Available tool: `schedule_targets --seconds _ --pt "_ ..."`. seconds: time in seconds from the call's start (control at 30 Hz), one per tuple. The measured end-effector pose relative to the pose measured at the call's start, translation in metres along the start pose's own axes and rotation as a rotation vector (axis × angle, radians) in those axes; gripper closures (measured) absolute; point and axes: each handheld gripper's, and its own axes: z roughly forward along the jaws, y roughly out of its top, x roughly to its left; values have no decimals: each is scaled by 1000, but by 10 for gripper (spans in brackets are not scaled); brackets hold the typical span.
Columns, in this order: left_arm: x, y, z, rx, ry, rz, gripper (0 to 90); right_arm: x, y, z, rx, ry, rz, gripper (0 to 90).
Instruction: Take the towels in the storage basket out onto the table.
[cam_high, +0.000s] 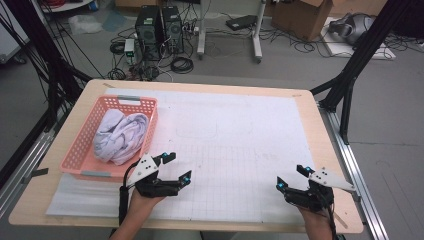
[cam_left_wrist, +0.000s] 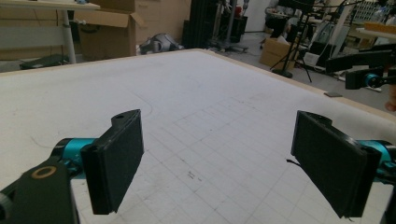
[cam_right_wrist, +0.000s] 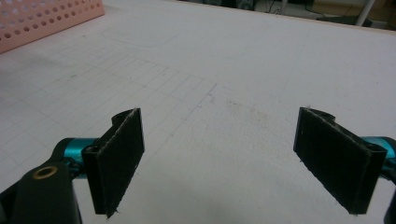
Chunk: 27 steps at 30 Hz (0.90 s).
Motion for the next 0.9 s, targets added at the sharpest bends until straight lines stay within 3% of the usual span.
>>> schedule_targets --seconds 0.3,0.9 --pt "1 -2 1 4 -1 -16 173 -2 -2 0 5 0 11 151" --pt "-4 4 2 -1 -6 -1 173 0 -3 -5 -4 -2 26 151"
